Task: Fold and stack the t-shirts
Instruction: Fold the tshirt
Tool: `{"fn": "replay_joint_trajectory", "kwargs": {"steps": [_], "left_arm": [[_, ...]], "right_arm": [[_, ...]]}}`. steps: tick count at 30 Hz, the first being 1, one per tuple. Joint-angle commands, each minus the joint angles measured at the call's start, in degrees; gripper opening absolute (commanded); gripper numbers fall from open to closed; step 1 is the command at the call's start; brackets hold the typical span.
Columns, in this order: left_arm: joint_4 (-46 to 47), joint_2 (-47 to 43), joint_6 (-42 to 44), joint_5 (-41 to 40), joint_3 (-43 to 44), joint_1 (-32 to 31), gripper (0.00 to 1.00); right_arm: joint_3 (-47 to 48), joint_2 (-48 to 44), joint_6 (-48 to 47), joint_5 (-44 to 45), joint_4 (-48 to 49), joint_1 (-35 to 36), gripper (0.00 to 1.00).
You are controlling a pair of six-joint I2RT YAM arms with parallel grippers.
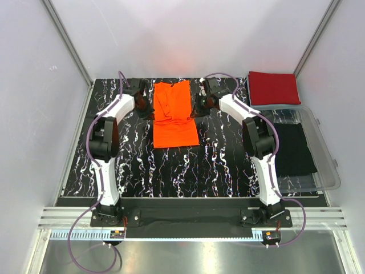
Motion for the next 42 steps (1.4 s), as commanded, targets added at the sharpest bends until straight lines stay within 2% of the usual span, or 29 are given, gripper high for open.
{"fn": "replay_joint_trajectory", "kwargs": {"steps": [1,3,7,14,20,27,42], "left_arm": [[0.34,1.13,0.07,0.11,4.20,0.81,0.16],[0.34,1.57,1.91,2.05,5.52,0.82,0.25],[0.07,-1.67,3.41,0.74,5.10,0.82,0.29],[0.86,-7.74,3.67,0.38,-4.04,-1.82,0.27],[3.41,-8.37,2.53,2.57,-9.50,-3.84,0.22],[3.85,-4.33,2.18,1.70,-6.00,-4.28,0.21],[3.85,7.45,3.23,-0.85,7.01,-0.95,0.20]], "right_arm": [[4.72,1.25,-0.21,0.91,-0.38,-1.03,0.13],[6.05,1.87,-0.47,2.49,-2.13,-1.11,0.18],[6.94,-0.06,-0.91,3.56,-4.42,-1.20,0.25],[-0.53,-6.82,-0.48,1.89,-4.60,-1.11,0.23],[-4.66,-7.27,-0.39,-0.13,-4.43,-0.59,0.22],[-2.92,-3.94,-1.53,-1.45,-3.72,-0.32,0.22],[11.75,8.28,-2.15,-1.71,-3.81,-1.20,0.22]]}}
